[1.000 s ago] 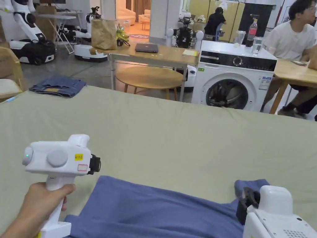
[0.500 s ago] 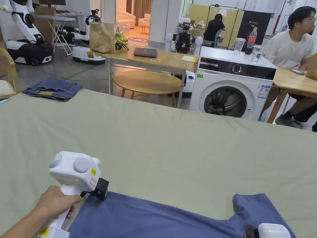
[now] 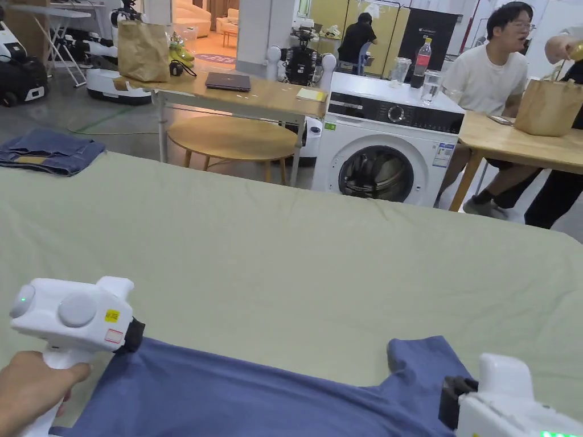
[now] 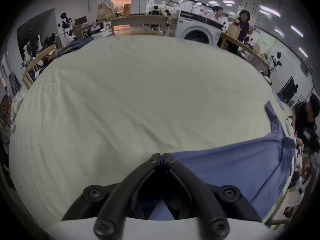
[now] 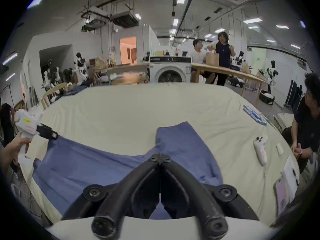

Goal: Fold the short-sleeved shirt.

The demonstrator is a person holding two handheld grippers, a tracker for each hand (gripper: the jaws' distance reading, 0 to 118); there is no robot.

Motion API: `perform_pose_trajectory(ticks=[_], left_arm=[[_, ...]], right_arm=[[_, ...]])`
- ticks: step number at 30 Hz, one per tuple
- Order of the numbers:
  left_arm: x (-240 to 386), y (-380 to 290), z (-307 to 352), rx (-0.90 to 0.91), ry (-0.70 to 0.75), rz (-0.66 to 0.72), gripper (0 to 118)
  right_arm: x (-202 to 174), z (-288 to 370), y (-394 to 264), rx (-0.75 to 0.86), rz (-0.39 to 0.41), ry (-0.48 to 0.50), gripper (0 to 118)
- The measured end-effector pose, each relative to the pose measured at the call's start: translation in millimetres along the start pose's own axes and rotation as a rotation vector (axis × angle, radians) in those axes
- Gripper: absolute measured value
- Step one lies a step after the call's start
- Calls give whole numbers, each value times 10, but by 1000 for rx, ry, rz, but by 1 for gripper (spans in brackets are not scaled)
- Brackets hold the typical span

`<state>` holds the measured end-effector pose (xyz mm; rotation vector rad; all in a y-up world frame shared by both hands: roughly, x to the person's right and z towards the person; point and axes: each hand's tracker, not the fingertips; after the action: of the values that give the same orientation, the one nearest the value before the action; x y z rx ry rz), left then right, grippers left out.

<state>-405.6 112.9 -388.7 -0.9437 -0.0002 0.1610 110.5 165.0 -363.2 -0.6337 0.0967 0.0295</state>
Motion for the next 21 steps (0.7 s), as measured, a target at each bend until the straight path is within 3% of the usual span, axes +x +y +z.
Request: perform_pose_trajectory(ticks=[2,4,7,10,18,19,21], left_arm=[[-3,-47,136,40,-25,29,0],[-3,-88,263,72,-43,39,0],[26,-164,424,114,-50,43,0],[62,-238,549,140,-58,47,0],[72,-327,592,144,-57,72,0],[76,-331,584,141,-55,72,0],[89,-345,601,139,-50,67,0]], right_arm=[[166,-183,192,-69,8,-20,2],[373,-423,355,-139,-15,-9,12],[614,-852,525,-250,-51,-10,46],[745,-1274,598,-357,-20,-52,56],[866,-2012,424,-584,-31,-1,56],[863,-2018,394,-564,-41,-2,54],[815,-1947,383,-517,-50,-14,35]])
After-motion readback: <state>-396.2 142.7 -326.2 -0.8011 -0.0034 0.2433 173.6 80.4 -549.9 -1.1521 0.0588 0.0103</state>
